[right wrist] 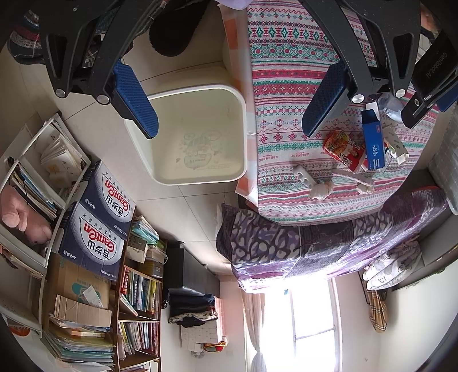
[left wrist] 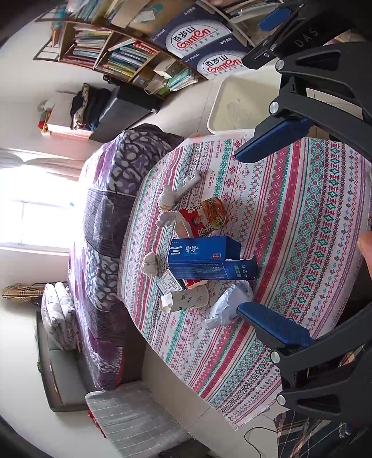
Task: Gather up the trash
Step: 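Move both tools toward the items on the patterned table, then grasp the crumpled white plastic bag with the left tool while the right tool reaches the red noodle cup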
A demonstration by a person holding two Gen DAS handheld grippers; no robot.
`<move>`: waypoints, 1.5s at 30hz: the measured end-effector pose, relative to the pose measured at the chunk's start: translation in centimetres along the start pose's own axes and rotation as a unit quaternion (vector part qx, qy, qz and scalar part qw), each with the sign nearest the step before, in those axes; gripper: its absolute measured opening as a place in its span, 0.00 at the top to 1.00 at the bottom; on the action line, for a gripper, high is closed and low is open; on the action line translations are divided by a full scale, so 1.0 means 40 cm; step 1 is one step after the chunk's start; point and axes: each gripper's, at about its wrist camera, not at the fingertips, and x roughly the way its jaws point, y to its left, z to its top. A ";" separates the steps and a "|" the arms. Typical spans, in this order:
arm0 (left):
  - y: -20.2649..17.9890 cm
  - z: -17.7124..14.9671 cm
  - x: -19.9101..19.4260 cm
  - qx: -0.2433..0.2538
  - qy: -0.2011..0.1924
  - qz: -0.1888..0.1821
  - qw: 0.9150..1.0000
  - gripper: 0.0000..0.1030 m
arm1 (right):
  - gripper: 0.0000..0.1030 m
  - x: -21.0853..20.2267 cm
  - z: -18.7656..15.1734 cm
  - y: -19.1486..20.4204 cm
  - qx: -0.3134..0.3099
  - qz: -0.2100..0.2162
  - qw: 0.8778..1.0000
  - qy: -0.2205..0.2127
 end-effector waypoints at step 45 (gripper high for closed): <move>0.417 0.027 0.499 -0.287 0.303 0.022 0.908 0.23 | 0.07 0.445 0.054 0.482 -0.284 0.141 0.937 0.147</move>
